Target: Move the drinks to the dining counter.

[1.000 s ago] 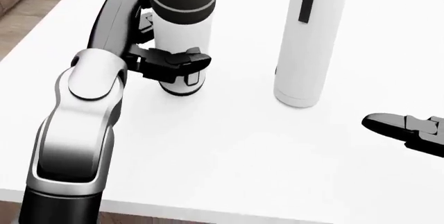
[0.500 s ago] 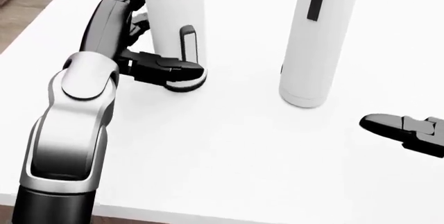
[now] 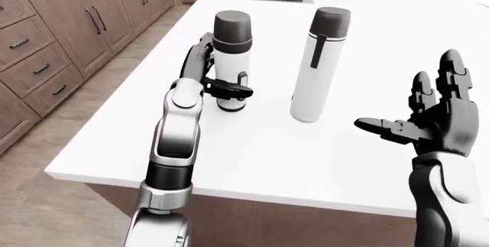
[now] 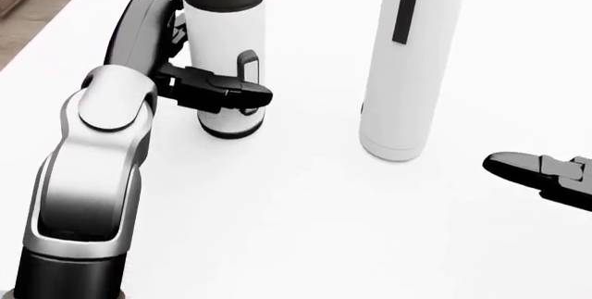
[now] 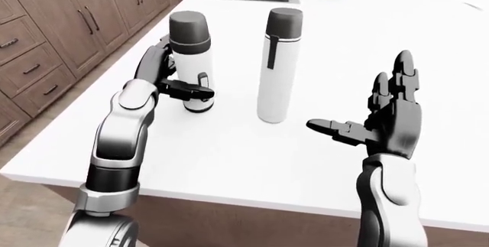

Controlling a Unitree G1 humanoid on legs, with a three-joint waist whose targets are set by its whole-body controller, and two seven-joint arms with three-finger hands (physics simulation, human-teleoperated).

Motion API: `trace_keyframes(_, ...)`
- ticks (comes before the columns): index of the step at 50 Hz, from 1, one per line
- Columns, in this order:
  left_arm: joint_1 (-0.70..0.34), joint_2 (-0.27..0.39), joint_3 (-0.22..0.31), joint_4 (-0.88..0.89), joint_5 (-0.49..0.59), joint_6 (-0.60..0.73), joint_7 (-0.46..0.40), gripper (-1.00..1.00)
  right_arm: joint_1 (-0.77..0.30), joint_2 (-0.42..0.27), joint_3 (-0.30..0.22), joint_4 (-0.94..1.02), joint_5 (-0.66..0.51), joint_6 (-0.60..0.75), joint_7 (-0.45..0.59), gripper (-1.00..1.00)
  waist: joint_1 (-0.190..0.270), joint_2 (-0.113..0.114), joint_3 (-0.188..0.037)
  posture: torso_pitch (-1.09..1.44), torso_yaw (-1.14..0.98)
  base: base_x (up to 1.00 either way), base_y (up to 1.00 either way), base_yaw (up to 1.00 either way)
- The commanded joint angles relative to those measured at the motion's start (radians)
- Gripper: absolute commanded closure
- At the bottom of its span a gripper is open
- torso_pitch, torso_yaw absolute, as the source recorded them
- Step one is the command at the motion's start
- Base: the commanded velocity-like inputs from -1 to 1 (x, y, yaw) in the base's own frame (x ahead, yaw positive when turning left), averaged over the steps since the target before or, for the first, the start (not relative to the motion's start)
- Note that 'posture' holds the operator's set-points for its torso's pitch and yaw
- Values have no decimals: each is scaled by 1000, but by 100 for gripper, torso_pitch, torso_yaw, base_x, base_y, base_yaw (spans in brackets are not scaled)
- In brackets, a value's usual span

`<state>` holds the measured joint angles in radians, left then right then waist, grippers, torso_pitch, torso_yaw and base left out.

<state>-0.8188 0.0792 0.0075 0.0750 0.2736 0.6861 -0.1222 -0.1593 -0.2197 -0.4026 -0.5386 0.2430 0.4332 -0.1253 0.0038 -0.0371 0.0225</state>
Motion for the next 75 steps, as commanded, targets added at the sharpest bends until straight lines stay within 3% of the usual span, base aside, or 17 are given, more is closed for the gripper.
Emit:
trace_keyframes(1,-32,6,4,-48,4,-25,3,-69,-21,-14,-8,-36,0,-27,1,-100,1,-5,-24,0,0,0,0,0)
trace_keyframes(14,2,28,19,-155,4,34,-24,-99,-21,-16,-11,-45,3,-19,0,-100,-1,-2,-17,0,0,0,0,0)
trace_keyframes(26,39,71,52,-231,-25,64,-35,-100,-17,-18,-20,-56,6,-13,2,-100,-1,-1,-16,0,0,0,0,0)
trace_keyframes(41,168,175,161,-639,-124,290,-74,-100,-8,-58,-107,-203,63,148,-17,-100,1,3,-14,0,0,0,0,0)
trace_keyframes(44,191,184,172,-718,-150,337,-70,-100,-21,-68,-116,-248,57,207,-32,-100,5,19,-62,0,0,-76,0,0)
trace_keyframes(46,207,191,170,-765,-159,361,-71,-100,-22,-66,-118,-267,56,223,-34,-100,2,43,-30,0,0,-100,0,0)
trace_keyframes(49,224,195,176,-799,-171,373,-73,-100,-22,-57,-119,-296,68,241,-38,-100,5,72,-39,0,0,-100,0,0)
trace_keyframes(55,262,191,208,-860,-215,384,-65,-100,-20,-56,-113,-334,86,262,-44,-100,-23,38,-34,0,0,-100,0,0)
trace_keyframes(58,274,194,194,-893,-226,401,-66,-100,-10,-42,-94,-338,79,248,-37,-100,-39,-40,-39,0,0,-100,2,0)
trace_keyframes(62,275,194,208,-923,-244,422,-62,-100,3,-25,-77,-353,62,231,-13,-100,-16,1,-22,0,0,-66,9,75)
trace_keyframes(67,279,202,228,-945,-269,435,-54,-100,-6,-15,-50,-360,46,229,-1,-100,-1,55,43,0,0,-19,0,100)
trace_keyframes(69,291,198,234,-946,-280,423,-48,-100,-6,-12,-43,-358,39,227,6,-100,3,85,32,0,0,-7,0,100)
trace_keyframes(70,294,196,238,-946,-287,418,-44,-100,-6,-10,-42,-359,37,226,10,-100,7,127,17,0,0,-4,0,100)
trace_keyframes(71,297,192,244,-945,-296,410,-38,-100,-5,-7,-35,-360,32,224,13,-100,-4,180,-33,0,0,0,0,100)
trace_keyframes(72,304,189,244,-938,-302,396,-29,-100,-3,-3,-26,-358,25,218,17,-100,38,99,50,0,0,0,0,100)
trace_keyframes(73,308,185,241,-929,-308,381,-20,-100,0,3,-10,-350,12,206,22,-100,19,103,24,0,0,0,0,100)
trace_keyframes(75,310,175,248,-922,-327,366,1,-100,3,15,28,-331,-23,184,35,-100,31,60,6,0,0,0,0,100)
